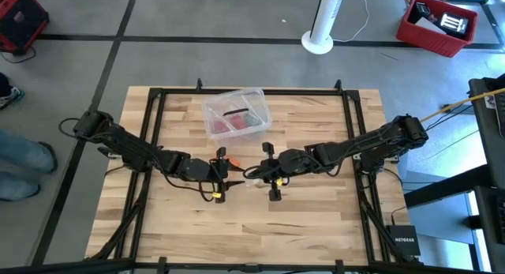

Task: Roll bandage
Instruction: Open the transparent zip bag

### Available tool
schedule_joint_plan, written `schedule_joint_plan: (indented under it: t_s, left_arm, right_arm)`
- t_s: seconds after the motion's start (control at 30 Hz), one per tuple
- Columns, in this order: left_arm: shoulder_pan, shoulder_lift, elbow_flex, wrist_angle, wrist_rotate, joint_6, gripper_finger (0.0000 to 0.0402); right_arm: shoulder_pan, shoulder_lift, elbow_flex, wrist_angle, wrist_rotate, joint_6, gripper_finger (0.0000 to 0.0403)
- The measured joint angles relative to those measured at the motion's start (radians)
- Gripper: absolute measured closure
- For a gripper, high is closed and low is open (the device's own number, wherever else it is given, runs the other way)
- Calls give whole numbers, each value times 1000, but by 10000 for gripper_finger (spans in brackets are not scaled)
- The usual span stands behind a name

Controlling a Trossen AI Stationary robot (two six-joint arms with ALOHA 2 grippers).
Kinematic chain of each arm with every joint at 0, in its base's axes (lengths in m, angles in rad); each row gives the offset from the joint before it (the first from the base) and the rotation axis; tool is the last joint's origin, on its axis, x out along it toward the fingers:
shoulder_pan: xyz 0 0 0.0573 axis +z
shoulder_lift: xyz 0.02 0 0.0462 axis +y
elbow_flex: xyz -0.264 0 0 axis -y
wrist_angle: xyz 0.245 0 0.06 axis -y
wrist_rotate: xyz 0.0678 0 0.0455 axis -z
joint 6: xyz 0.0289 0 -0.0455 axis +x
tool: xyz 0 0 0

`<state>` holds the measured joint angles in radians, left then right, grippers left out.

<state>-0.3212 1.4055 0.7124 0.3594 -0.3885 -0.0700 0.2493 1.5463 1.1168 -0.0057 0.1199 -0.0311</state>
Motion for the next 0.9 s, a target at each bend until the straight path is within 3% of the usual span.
schedule_joint_plan:
  t_s: [0.47,0.8,0.9]
  left_arm:
    - [10,4,0,24,0,0,234]
    - [0,51,0,37,31,-7,281]
    - [-2,48,0,43,30,-5,313]
  right_arm:
    - [0,32,1,87,-34,0,403]
    - [0,44,0,139,-33,0,403]
    - [0,42,0,145,-29,2,401]
